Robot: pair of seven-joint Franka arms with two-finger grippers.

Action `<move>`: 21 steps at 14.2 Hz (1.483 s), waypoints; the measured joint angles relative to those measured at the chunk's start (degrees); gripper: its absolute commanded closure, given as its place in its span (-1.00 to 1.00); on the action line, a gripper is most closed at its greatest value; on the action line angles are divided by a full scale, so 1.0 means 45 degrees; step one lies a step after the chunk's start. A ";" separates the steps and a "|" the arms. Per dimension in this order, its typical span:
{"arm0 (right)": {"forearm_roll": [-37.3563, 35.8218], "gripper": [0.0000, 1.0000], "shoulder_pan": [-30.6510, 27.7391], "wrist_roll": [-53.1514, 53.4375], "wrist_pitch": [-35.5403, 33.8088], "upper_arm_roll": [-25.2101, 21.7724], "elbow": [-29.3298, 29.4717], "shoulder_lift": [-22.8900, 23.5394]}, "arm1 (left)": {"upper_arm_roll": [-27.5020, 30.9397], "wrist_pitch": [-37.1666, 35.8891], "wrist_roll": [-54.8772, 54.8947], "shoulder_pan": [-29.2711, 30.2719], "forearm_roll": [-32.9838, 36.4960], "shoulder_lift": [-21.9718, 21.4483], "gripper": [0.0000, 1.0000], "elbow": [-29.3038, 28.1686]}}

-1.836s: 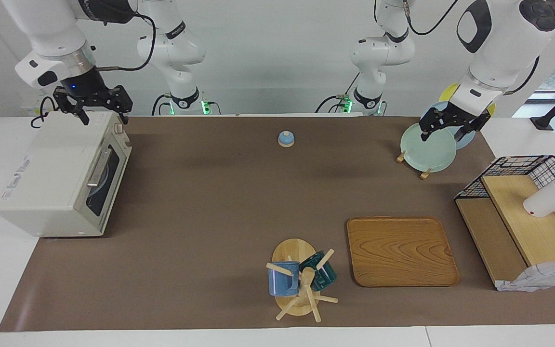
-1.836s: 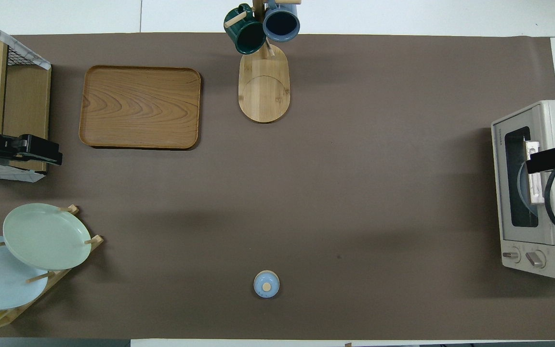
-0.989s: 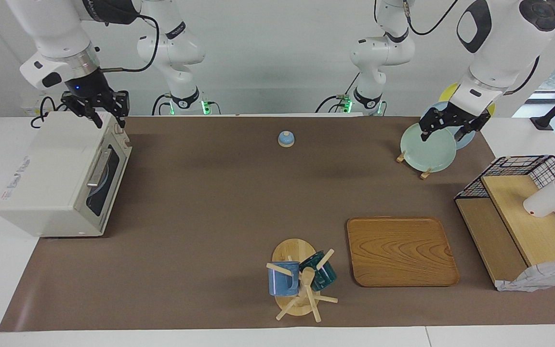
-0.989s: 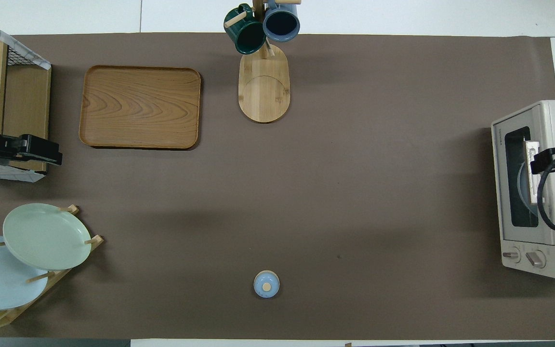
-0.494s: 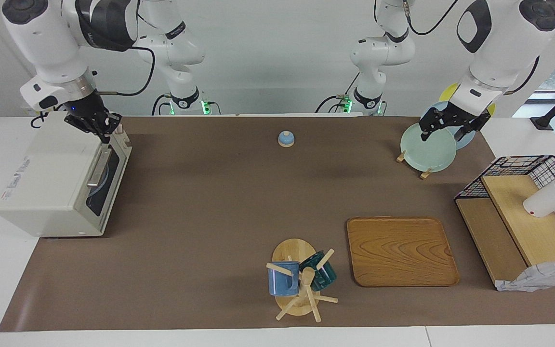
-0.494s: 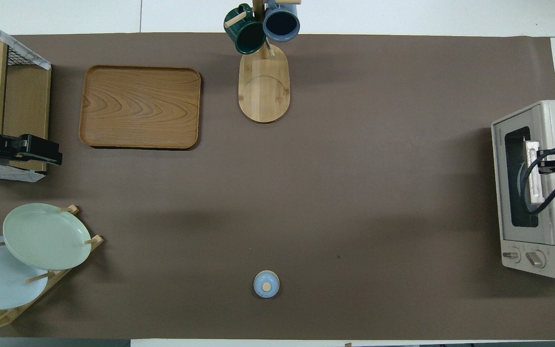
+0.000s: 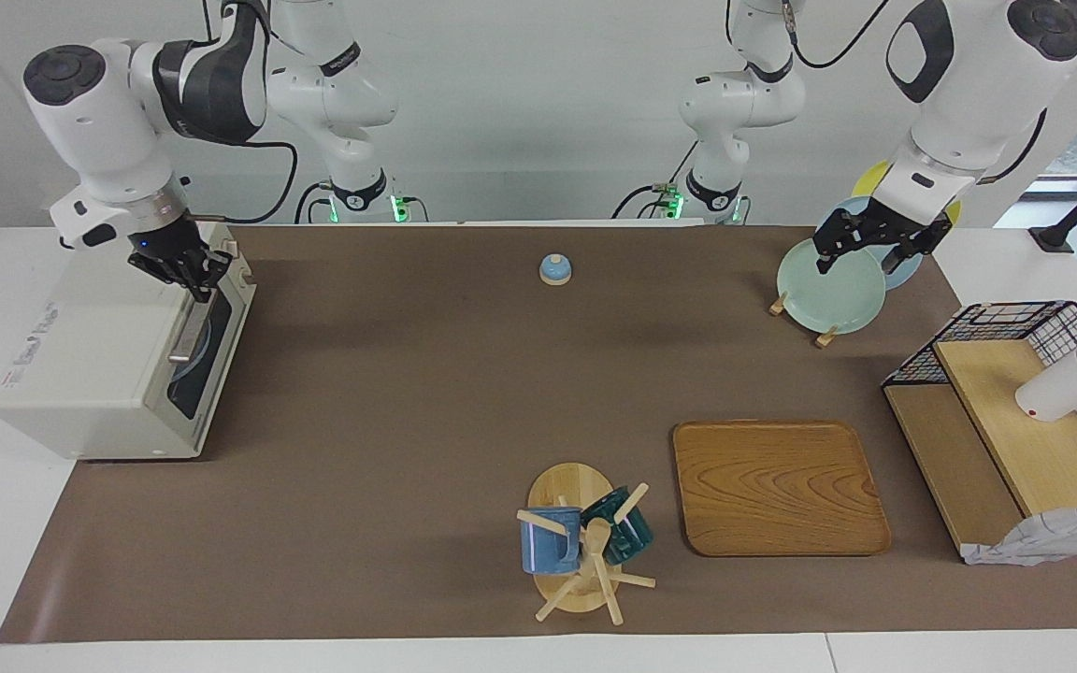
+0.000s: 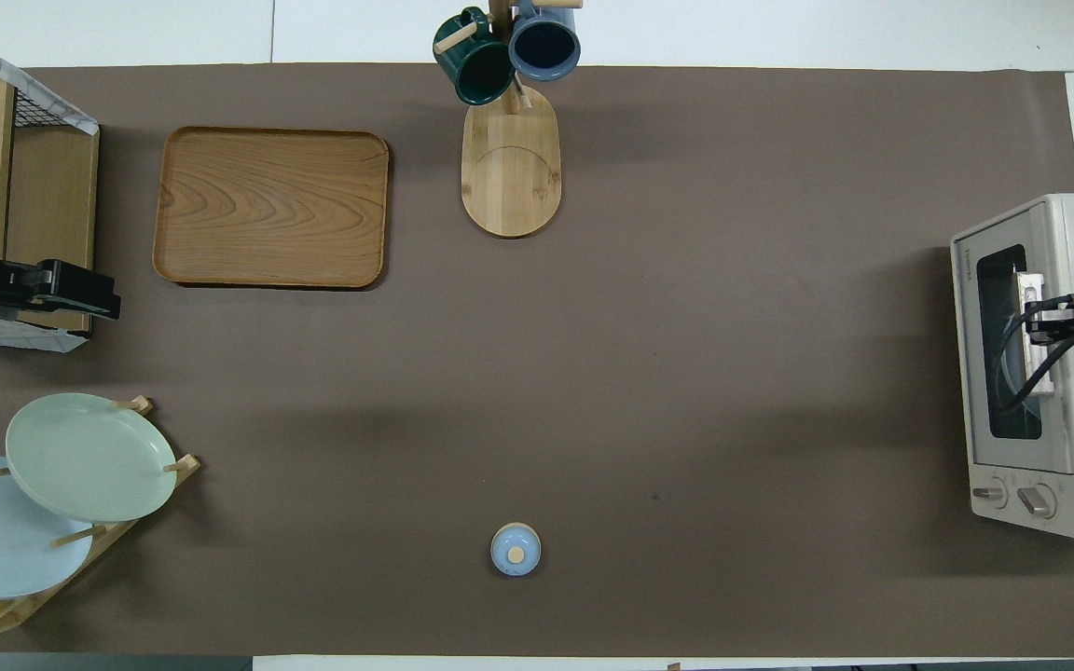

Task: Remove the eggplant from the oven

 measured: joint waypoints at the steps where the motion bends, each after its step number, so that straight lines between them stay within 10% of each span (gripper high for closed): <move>1: -0.0004 1.00 -0.0076 -0.0019 0.0161 -0.0001 -0.0101 0.0029 | 0.0000 0.0000 0.0000 0.0000 0.0000 0.0000 -1.00 0.0000; 21: 0.0040 1.00 -0.0346 -0.0277 0.1476 0.0148 -0.1183 0.0378 | 0.0000 0.0000 0.0000 0.0000 0.0000 0.0000 -1.00 0.0000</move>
